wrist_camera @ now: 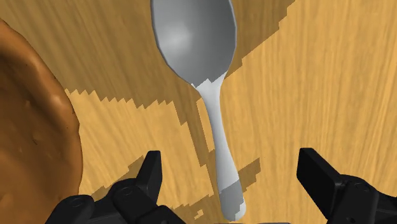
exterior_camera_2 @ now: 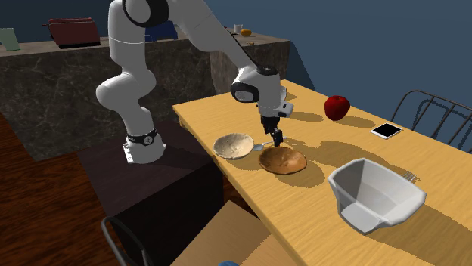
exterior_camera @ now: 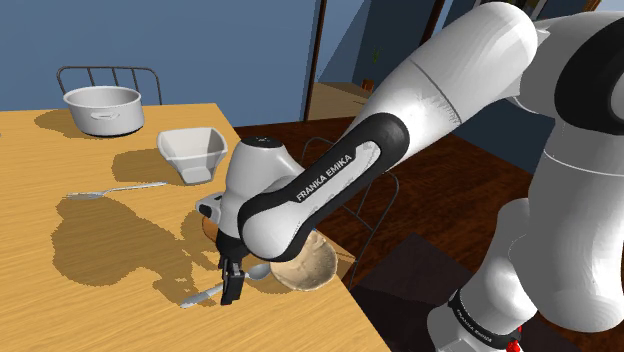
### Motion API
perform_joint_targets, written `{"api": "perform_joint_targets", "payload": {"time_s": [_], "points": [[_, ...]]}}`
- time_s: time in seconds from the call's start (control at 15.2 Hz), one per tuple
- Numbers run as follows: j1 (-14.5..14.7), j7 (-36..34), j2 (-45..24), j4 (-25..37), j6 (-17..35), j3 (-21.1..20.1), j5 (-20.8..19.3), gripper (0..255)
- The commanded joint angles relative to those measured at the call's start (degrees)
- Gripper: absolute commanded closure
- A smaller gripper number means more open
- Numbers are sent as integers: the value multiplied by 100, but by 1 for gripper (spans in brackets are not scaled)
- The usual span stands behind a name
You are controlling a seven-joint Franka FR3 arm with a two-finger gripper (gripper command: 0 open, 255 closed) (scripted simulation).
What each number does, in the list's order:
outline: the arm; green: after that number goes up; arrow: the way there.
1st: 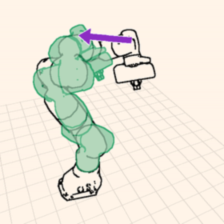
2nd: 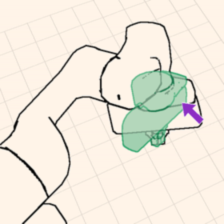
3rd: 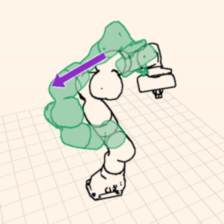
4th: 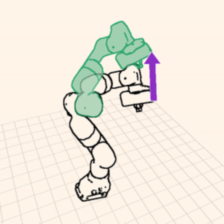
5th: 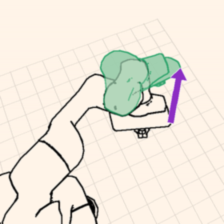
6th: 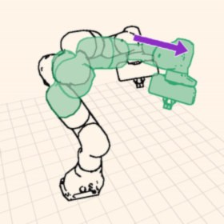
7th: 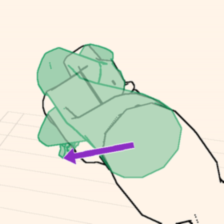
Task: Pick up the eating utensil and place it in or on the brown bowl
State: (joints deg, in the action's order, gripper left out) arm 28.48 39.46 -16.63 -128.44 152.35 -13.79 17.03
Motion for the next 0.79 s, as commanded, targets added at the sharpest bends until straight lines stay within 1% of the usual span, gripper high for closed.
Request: {"api": "perform_joint_targets", "payload": {"time_s": [0.0,0.33,0.4,0.73], "points": [[3,1,-18,1,19,-1,0,0],[3,1,-17,1,19,-1,0,0],[3,1,-17,1,19,-1,0,255],[3,1,-17,1,19,-1,0,255]]}}
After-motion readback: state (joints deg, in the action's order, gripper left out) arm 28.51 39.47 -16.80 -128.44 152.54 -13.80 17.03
